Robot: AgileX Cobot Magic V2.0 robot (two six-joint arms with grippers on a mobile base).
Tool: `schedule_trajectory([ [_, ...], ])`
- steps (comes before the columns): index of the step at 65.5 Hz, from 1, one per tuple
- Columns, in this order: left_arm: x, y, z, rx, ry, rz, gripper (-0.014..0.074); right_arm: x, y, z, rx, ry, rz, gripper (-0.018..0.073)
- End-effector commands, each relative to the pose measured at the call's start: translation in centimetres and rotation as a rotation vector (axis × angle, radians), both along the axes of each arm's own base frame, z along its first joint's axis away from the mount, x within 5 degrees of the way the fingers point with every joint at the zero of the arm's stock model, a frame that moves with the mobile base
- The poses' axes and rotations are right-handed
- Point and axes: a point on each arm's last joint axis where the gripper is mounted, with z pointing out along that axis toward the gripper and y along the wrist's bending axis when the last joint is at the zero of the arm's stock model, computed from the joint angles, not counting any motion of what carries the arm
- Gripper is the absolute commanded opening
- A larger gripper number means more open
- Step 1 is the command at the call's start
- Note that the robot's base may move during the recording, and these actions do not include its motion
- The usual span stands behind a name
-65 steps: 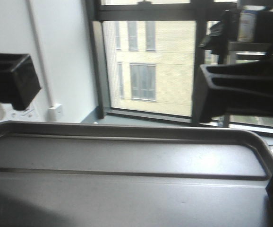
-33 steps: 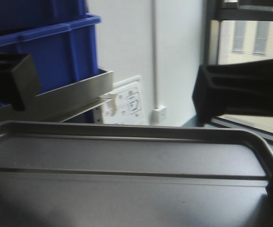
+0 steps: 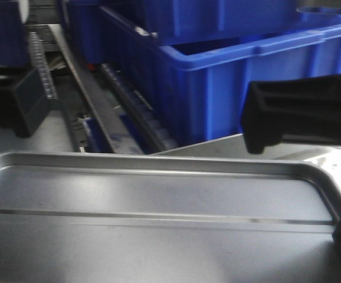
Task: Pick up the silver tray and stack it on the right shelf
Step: 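Hold the tray while the base drives to the other shelf, then lower the held tray with both grippers onto the tray on the shelf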
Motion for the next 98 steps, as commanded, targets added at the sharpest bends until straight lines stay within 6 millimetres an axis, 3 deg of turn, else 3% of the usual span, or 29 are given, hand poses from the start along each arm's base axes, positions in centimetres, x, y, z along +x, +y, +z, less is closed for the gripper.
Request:
schedule_trajectory([
  [1, -0.3, 2.0, 0.9, 0.174, 0.010, 0.027, -0.0100, 0.2, -1.4, 0.9, -0.105, -0.026, -0.022, 0.0059],
  [26, -0.3, 2.0, 0.9, 0.174, 0.010, 0.027, -0.0100, -0.3, -2.7, 0.8, -0.238, 0.026, -0.064, 0.0059],
  [98, -0.3, 2.0, 0.9, 0.174, 0.010, 0.027, -0.0100, -0.3, -2.7, 0.8, -0.240, 0.027, -0.065, 0.0059],
])
